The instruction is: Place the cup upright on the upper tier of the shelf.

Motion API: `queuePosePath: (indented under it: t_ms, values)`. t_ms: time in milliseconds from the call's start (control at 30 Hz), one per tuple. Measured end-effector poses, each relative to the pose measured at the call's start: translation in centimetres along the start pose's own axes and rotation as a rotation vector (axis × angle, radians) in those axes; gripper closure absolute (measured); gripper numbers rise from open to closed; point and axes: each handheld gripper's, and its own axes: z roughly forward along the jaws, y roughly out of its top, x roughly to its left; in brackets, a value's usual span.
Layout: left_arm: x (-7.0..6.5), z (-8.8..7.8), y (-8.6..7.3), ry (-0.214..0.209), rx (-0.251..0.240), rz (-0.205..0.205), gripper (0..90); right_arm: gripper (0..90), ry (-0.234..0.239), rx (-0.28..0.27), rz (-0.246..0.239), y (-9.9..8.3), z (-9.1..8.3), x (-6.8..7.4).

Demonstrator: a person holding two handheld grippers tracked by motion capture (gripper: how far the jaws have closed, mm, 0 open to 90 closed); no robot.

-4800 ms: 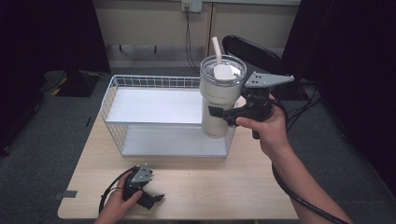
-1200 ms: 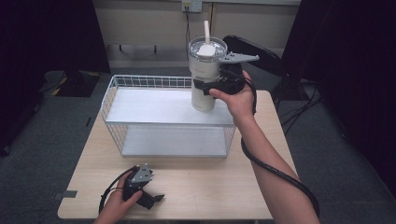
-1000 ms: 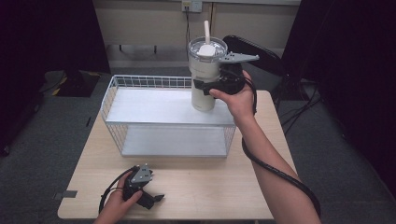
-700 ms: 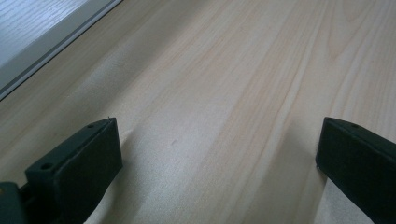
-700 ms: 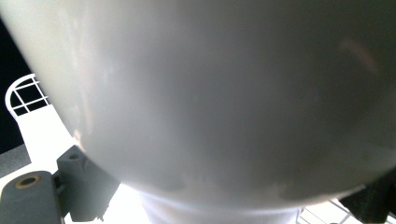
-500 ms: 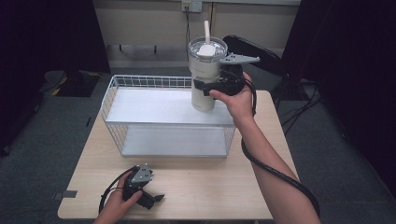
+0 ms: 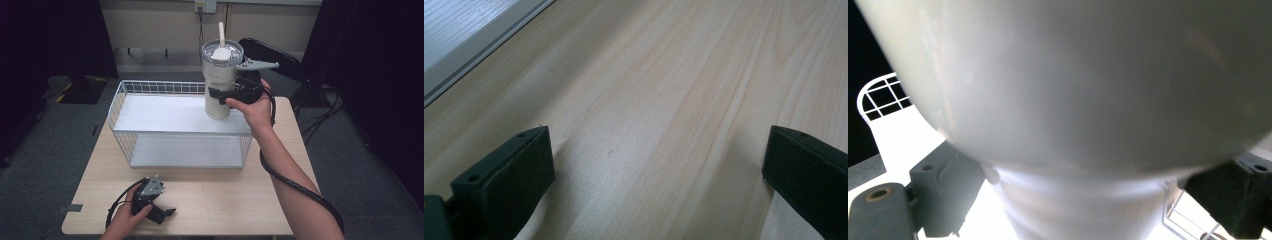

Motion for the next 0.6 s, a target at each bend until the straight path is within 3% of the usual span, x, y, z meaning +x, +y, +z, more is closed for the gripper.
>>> queuePosePath:
  t_ms: [600]
  values:
    - [0.0, 0.0, 0.0, 0.000, 0.000, 0.000, 0.0, 12.9, 0.001, 0.020, 0.017, -1.1, -1.2, 0.0]
